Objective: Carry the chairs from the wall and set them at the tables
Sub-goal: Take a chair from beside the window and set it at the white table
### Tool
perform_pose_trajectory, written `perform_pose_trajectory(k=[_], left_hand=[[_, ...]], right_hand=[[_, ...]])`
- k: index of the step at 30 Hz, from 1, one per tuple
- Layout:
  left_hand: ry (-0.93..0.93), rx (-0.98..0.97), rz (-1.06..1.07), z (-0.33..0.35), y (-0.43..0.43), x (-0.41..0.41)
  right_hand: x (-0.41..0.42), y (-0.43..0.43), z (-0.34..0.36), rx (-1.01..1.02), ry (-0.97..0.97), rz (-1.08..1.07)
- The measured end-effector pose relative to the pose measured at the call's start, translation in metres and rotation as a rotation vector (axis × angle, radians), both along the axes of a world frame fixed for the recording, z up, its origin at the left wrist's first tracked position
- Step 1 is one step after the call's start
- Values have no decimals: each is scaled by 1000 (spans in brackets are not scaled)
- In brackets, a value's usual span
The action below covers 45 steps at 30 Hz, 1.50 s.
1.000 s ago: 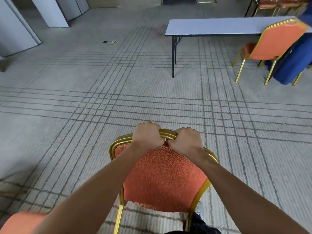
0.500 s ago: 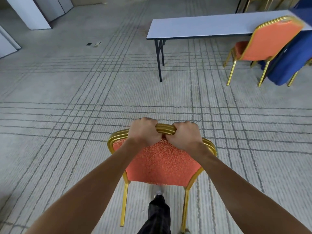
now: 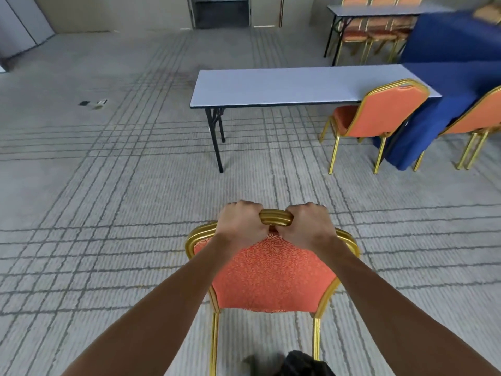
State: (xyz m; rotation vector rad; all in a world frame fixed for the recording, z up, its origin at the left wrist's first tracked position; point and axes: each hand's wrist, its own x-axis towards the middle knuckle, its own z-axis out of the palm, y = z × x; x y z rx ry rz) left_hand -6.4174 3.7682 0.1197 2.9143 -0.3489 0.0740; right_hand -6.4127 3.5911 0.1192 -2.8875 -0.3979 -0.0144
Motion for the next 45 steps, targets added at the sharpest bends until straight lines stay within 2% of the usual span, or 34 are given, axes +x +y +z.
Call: perform_pose_trajectory(k=[8,16,24,33,42,45], left_hand=[[44,58,-83,-8,-65,186],[103,89,-26,-14,-144,375],[78,158,-47,-12,-193,533],[77,133,-99,-29,-237,746],[61,161,-88,-22,-286,907],[74,147,-47,-27,-306,963]], right_hand=[[176,-65,-20,27,-23,-44],[366,-143,-28,62,10,-28],[532,-197,-25,-62,-40,38],[733,-237,-37,-43,-20,-37],[897,-287,-34,-71,-49,-4],[961,-308,-46,-15,-69,27]])
